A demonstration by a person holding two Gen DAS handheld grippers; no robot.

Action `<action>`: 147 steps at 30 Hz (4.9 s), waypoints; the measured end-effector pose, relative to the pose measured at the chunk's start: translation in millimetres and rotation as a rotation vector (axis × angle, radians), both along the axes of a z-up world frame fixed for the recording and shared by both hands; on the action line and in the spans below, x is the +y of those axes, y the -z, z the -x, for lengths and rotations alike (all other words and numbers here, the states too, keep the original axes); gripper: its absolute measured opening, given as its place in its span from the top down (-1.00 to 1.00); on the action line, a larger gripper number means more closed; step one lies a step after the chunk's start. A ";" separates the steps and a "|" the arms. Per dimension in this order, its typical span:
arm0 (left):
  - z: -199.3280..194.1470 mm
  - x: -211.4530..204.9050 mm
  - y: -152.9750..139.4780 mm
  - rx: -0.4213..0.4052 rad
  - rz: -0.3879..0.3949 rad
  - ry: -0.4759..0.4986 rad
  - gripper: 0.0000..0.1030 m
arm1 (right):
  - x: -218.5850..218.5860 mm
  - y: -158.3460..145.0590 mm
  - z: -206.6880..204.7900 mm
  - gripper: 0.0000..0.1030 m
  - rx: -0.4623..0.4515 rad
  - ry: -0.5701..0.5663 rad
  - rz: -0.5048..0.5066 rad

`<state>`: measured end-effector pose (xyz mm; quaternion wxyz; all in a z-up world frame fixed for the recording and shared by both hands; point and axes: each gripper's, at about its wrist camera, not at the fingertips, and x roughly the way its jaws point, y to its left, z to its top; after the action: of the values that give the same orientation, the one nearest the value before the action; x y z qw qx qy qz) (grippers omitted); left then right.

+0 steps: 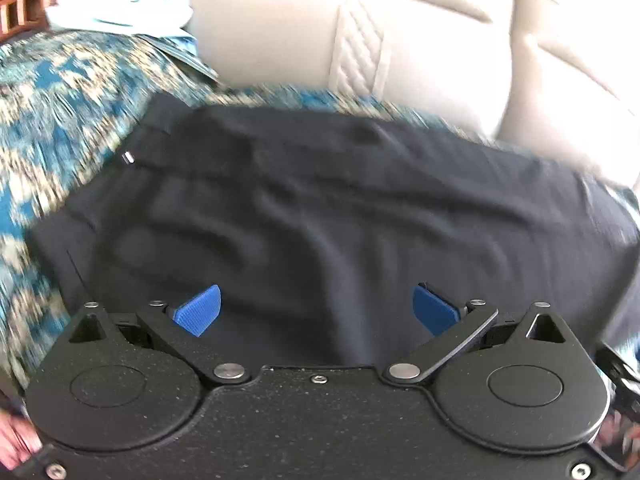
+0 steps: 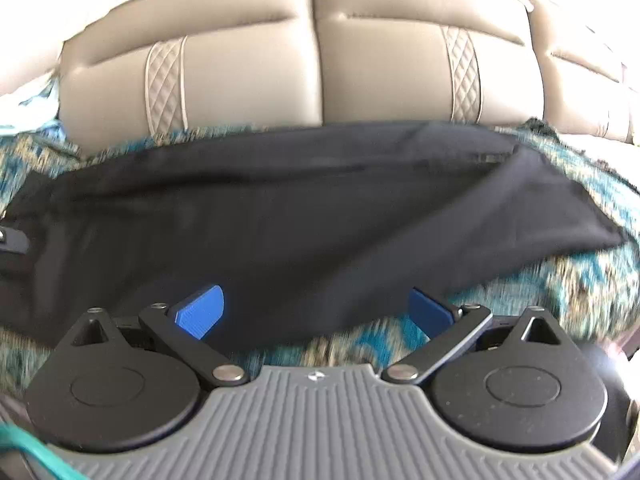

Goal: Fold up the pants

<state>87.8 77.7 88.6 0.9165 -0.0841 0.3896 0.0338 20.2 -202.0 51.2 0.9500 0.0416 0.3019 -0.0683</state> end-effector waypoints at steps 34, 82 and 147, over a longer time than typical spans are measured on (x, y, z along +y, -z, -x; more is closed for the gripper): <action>-340.8 149.1 76.6 0.153 0.081 -0.720 -0.71 | -82.7 -18.9 -313.0 -1.00 0.145 0.257 -0.075; -161.4 166.7 9.9 -0.096 0.249 -0.415 0.92 | 168.7 33.9 -314.4 -0.29 0.340 0.015 -0.978; 32.5 160.5 52.8 -0.195 0.082 -0.612 0.82 | 211.3 31.4 -20.4 0.83 -0.049 -0.231 -0.272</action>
<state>55.3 238.2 35.8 0.8925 -0.2372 0.2578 0.2840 40.5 9.3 19.8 0.9442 0.1365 0.2877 0.0838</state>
